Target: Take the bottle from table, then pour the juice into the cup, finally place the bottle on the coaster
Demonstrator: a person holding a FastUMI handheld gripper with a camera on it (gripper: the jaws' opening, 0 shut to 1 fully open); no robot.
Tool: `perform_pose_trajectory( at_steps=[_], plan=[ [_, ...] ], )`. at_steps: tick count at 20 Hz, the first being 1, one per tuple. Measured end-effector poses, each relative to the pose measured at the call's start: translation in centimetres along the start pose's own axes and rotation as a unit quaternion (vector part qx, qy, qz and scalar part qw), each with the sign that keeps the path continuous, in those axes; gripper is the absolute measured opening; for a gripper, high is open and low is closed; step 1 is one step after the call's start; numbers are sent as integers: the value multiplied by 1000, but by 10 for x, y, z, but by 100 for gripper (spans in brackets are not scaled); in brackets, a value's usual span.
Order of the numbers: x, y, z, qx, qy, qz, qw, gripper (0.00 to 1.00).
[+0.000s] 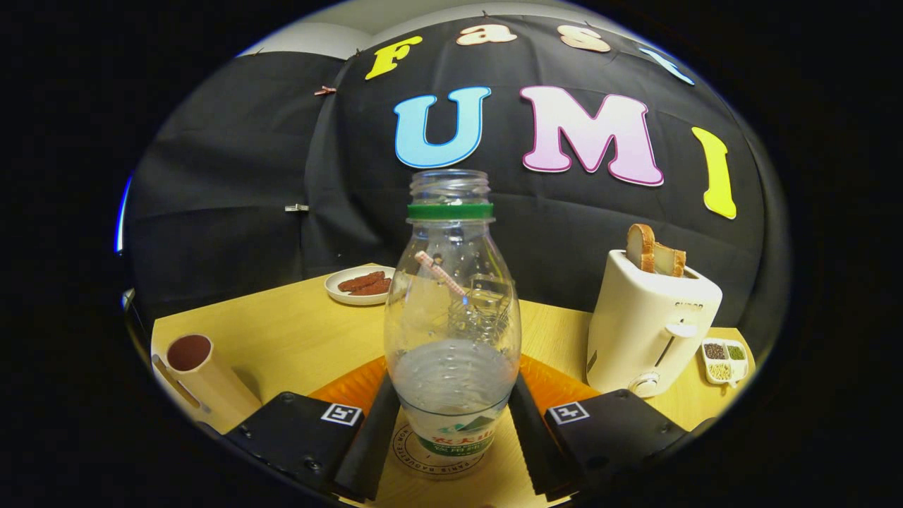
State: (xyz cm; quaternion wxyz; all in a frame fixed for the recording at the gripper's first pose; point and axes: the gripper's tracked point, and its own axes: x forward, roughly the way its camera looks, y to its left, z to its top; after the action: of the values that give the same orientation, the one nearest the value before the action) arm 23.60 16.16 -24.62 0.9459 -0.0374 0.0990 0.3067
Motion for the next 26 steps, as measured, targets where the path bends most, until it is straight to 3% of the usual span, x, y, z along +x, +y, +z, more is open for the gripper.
perform_pose_trajectory(
  at_steps=[3, 4, 5, 18, 22, 26],
  plan=[
    [-2, 2, -1, 2, 5, 4, 1000, 85],
    [-1, 1, 0, 3, 5, 2, 1000, 95],
    [-3, -1, 2, 2, 6, -2, 1000, 99],
    [-52, -6, 2, -29, 23, -20, 999, 99],
    [-83, 0, 41, -42, -2, -27, 999, 99],
    [-129, -7, 96, -49, -29, -68, 996, 98]
  ],
)
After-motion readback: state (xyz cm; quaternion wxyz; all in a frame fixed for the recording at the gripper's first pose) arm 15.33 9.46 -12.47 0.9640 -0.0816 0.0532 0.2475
